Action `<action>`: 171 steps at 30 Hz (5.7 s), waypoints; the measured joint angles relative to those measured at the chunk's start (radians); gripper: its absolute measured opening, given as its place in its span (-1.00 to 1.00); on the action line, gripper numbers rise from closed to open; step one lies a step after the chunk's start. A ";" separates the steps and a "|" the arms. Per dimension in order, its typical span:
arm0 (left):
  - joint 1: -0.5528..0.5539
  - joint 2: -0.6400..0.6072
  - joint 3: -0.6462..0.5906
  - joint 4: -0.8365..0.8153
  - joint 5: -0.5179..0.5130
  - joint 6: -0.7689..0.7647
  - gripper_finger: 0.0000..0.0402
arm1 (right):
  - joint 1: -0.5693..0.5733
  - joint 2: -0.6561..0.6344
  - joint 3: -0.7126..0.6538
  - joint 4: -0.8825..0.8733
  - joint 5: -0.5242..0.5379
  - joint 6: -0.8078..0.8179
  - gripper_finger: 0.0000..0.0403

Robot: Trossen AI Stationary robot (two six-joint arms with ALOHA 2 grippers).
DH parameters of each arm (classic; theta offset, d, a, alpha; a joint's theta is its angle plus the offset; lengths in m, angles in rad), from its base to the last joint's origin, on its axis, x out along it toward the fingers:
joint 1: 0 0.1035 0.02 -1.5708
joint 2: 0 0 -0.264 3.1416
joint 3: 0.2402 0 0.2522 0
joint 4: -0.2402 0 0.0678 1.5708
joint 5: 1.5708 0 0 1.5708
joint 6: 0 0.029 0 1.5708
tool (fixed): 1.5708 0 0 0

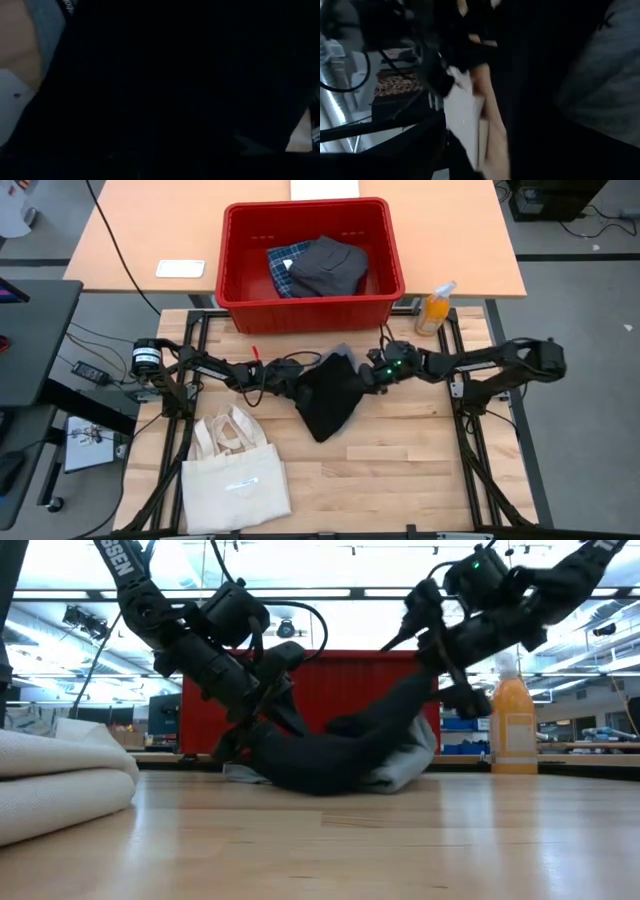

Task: Fold laundry
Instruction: Stack the black t-shirt in the red organizer bin, then stack the gray t-shirt in the red organizer bin

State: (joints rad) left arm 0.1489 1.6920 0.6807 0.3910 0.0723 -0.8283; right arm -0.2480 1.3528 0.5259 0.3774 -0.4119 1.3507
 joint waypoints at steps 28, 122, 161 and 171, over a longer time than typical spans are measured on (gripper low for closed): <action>-0.003 0.000 0.000 0.063 0.000 0.006 -0.30 | 0.122 0.105 0.034 0.257 0.086 0.264 0.72; 0.033 -0.639 0.000 -0.112 -0.097 0.255 -0.30 | -0.589 0.634 1.304 0.162 -0.041 -0.424 -0.88; 0.033 -0.639 0.000 -0.133 -0.122 0.237 -0.30 | -0.740 0.643 1.339 -0.917 0.040 -0.817 0.49; 0.032 -0.639 0.000 -0.134 -0.122 0.238 -0.30 | -0.749 0.472 1.341 -0.914 0.308 -0.953 0.65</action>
State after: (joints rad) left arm 0.1814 1.0534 0.6807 0.2575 -0.0494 -0.5901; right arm -0.9973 1.8244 1.8668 -0.5370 -0.1035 0.3976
